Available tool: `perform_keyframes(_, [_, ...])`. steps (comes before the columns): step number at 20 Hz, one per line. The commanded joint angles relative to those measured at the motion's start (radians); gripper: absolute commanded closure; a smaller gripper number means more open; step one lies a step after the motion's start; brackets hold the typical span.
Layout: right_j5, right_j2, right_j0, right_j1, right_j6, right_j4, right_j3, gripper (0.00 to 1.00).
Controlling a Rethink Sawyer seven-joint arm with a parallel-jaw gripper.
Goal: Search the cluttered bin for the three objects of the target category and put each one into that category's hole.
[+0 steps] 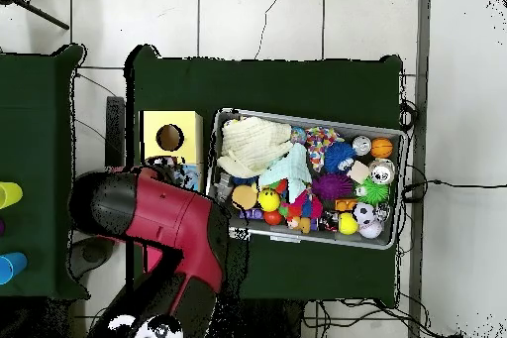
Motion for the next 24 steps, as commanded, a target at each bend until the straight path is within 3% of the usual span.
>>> perform_keyframes(1, [0.057, 0.017, -0.013, 0.038, 0.305, 0.043, 0.009, 1.00])
perform_keyframes(11, [0.116, -0.030, -0.022, 0.077, 0.336, 0.047, -0.034, 1.00])
perform_keyframes(16, [0.238, -0.129, -0.025, 0.118, 0.306, -0.019, -0.122, 1.00])
perform_keyframes(21, [0.338, -0.286, -0.005, 0.202, 0.283, -0.101, -0.226, 1.00])
perform_keyframes(24, [0.369, -0.311, -0.011, 0.229, 0.307, -0.092, -0.260, 1.00])
